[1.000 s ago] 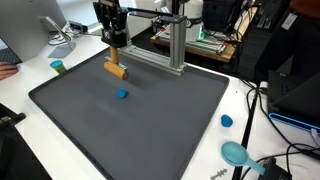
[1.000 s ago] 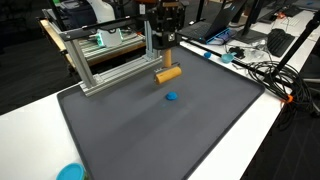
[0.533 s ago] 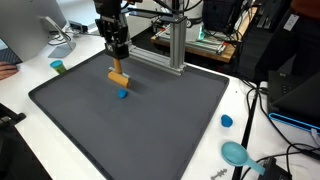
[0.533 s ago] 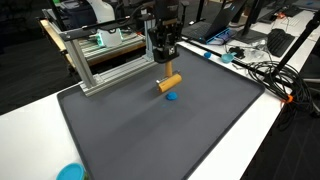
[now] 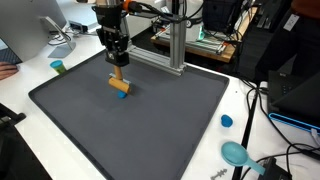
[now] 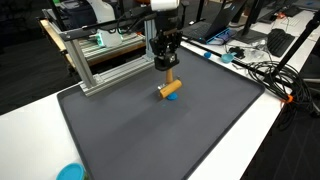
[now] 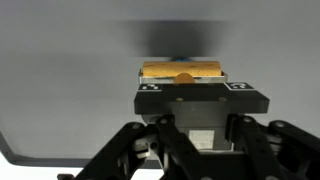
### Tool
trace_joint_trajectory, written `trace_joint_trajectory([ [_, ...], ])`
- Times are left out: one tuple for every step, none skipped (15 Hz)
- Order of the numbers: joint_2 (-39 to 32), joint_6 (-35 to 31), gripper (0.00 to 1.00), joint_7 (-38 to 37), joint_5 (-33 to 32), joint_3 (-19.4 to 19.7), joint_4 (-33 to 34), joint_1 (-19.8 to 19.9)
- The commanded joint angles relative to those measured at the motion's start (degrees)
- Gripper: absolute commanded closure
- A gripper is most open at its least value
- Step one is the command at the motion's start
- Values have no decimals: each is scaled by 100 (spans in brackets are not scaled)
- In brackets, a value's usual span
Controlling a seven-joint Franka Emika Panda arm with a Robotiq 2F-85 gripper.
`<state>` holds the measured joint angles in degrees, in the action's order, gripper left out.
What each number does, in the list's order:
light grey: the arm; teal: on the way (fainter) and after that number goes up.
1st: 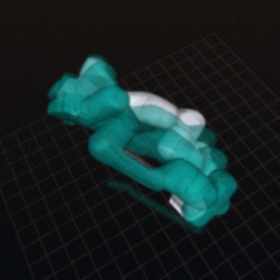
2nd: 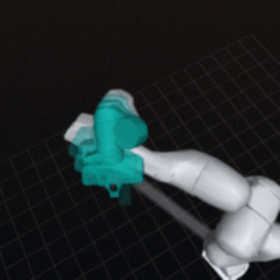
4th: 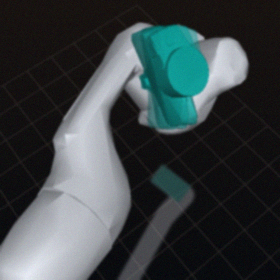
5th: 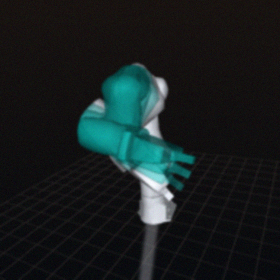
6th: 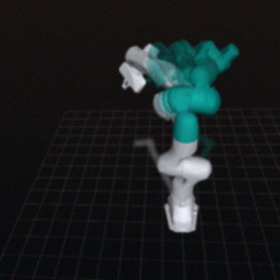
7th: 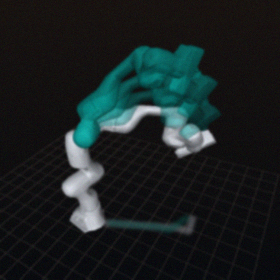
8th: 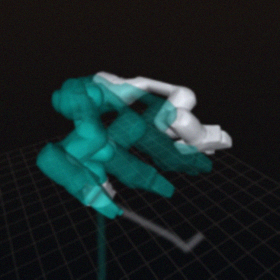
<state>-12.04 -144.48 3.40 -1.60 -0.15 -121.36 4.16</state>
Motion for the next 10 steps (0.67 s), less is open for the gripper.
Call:
trace_joint_trajectory([
  [-124,-152,78,44,5,58,90,-75],
  [-161,-159,78,19,-14,66,102,-83],
  [-198,-195,78,5,-42,75,108,-88],
  [-236,-219,78,15,-39,75,125,-84],
  [-264,-214,78,5,-37,80,147,-84],
  [-292,-215,78,-6,-43,83,167,-88],
  [-318,-213,78,-4,-46,83,187,-90],
  [-356,-197,78,-3,-46,81,220,-93],
  [-399,-189,78,-20,-58,82,258,-101],
  [-461,-156,78,-27,-77,81,317,-114],
])
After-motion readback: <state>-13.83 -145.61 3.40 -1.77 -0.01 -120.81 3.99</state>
